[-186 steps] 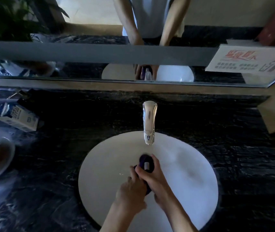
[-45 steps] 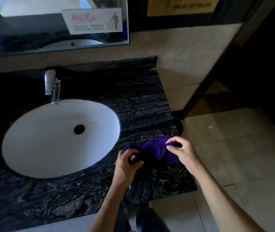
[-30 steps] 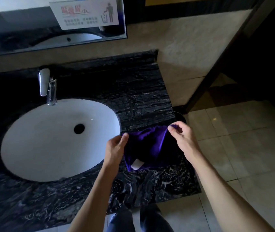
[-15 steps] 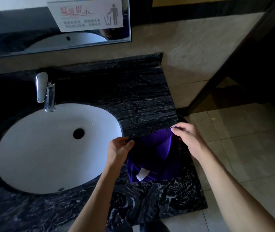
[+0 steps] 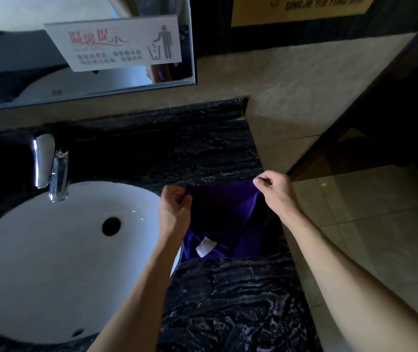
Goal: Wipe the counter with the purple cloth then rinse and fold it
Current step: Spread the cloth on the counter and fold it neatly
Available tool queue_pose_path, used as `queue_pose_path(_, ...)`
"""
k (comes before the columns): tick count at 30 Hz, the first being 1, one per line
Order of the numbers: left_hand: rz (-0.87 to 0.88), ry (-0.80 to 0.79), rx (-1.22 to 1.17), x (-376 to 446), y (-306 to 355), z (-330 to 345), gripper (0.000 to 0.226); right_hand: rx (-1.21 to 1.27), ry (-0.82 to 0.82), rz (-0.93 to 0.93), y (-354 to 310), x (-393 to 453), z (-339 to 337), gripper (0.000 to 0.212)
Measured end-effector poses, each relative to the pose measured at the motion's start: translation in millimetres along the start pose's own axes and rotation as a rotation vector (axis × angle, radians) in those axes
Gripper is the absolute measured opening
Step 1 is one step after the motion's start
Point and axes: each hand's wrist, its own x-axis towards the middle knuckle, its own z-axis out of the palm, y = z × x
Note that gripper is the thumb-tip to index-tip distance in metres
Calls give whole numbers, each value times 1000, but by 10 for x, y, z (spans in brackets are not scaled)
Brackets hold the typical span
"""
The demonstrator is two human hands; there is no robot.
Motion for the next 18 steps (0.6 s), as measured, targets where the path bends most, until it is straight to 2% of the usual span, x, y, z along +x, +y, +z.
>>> queue_pose_path(4, 48, 63, 9, 453, 239, 95, 18, 56, 41, 4, -260, 450, 68, 12)
queue_pose_path(8, 41, 52, 102, 696, 376, 126, 25, 133, -2, 89, -328, 711, 134, 11)
queue_pose_path(10, 96, 68, 194, 731, 380, 101, 28, 94, -38, 126, -279, 734, 124, 23)
queue_pose_path(12, 221, 95, 258, 651, 374, 84, 21, 89, -54, 119, -224, 680, 89, 38)
queue_pose_path(14, 385, 5, 309, 459, 368, 110, 13, 80, -111, 71, -172, 615, 49, 43)
queue_pose_path(16, 507, -217, 534, 235, 313, 168, 31, 30, -216, -4, -139, 580, 45, 47)
queue_pose_path(18, 540, -381, 798, 56, 261, 200, 56, -63, -266, -47, -137, 590, 70, 50)
